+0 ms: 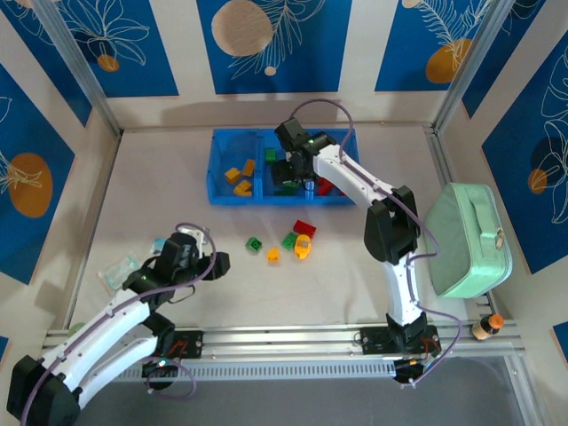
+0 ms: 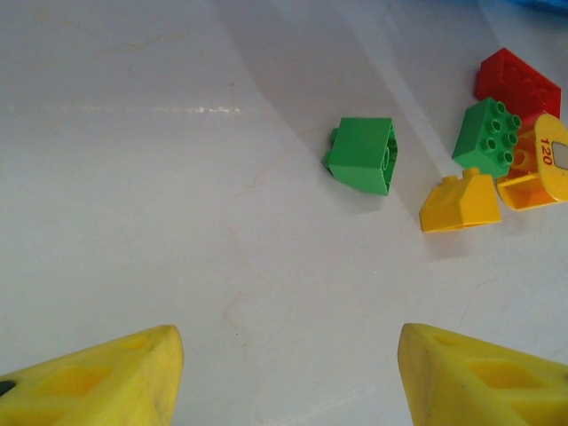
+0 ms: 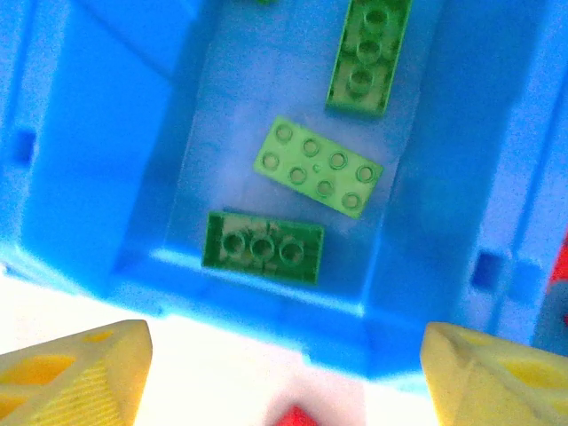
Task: Sort the legos into containers by color
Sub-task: Place the lego in the container, then pick up the lego from the center of the table.
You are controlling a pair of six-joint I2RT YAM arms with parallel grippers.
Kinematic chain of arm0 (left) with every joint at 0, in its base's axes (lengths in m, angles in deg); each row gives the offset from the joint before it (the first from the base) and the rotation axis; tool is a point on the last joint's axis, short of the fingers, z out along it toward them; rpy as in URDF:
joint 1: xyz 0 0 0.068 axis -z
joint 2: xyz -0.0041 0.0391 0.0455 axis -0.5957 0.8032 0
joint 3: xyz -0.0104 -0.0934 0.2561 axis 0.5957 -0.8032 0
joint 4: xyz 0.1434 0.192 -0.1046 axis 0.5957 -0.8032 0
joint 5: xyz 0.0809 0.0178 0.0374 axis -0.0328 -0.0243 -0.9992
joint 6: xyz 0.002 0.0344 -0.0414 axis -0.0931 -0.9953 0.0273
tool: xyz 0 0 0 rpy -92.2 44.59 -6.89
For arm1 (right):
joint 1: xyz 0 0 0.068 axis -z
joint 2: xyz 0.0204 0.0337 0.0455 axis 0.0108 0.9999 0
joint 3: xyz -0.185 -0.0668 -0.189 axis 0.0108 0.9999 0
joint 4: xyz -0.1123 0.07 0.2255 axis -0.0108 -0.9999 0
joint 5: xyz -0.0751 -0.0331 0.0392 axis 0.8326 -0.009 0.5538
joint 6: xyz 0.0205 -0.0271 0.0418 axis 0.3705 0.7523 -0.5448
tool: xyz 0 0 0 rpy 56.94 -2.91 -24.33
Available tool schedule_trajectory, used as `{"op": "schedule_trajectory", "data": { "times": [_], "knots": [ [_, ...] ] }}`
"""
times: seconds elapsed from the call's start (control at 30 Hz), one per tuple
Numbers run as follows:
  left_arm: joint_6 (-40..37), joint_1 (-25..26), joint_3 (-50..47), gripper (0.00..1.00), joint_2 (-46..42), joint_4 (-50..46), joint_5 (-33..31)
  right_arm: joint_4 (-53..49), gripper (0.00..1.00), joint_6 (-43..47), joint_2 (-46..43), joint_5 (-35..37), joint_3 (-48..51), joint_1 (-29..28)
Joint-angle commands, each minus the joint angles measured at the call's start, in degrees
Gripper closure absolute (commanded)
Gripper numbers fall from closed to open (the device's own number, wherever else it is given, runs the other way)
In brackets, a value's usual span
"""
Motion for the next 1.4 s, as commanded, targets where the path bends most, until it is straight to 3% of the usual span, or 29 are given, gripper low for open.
{"op": "schedule_trajectory", "data": {
  "times": [0.0,0.27,0.5,1.07,1.37],
  "knots": [
    [-0.1,-0.2,0.8,0.34,1.5,2.3,2.1,1.6,0.21,-0.6,-6.8,-0.5,5.2,-0.6],
    [-0.6,0.5,1.2,0.34,4.8,5.0,3.3,6.3,0.27,-2.0,-16.5,-2.3,21.6,-2.2],
    [-1.2,1.6,2.8,0.34,8.5,6.6,3.9,8.2,0.26,-2.4,-17.8,-2.5,29.3,-2.7],
    [-1.6,3.4,2.5,0.34,8.4,5.9,2.6,10.1,0.24,1.4,-9.7,-7.4,31.5,-3.2],
    [-1.6,3.5,2.4,0.34,8.6,6.1,2.5,9.5,0.24,1.5,-5.8,-4.5,30.9,-3.3]
  ]
}}
